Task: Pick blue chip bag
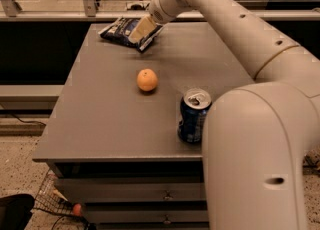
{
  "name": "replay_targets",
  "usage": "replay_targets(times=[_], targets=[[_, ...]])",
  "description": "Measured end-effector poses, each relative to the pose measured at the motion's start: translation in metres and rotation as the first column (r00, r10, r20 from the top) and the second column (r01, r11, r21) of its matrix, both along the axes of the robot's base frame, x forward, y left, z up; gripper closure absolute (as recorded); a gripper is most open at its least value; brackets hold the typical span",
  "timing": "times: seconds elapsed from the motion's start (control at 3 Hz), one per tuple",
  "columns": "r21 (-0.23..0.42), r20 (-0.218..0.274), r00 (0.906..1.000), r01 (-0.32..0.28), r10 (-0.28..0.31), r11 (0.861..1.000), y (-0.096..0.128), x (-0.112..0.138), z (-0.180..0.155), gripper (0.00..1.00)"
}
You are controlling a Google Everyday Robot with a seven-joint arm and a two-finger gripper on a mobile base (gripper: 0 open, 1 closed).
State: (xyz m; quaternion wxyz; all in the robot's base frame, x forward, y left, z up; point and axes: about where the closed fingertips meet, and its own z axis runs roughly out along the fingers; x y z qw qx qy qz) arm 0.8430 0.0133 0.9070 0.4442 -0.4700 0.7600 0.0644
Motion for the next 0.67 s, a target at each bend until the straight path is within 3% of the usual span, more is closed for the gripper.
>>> replay_targets(times=[0.67], targets=[[0.026,-0.080,0.9966,-0.019,0.021,0.999,0.027,0.032,-0.046,0.00]])
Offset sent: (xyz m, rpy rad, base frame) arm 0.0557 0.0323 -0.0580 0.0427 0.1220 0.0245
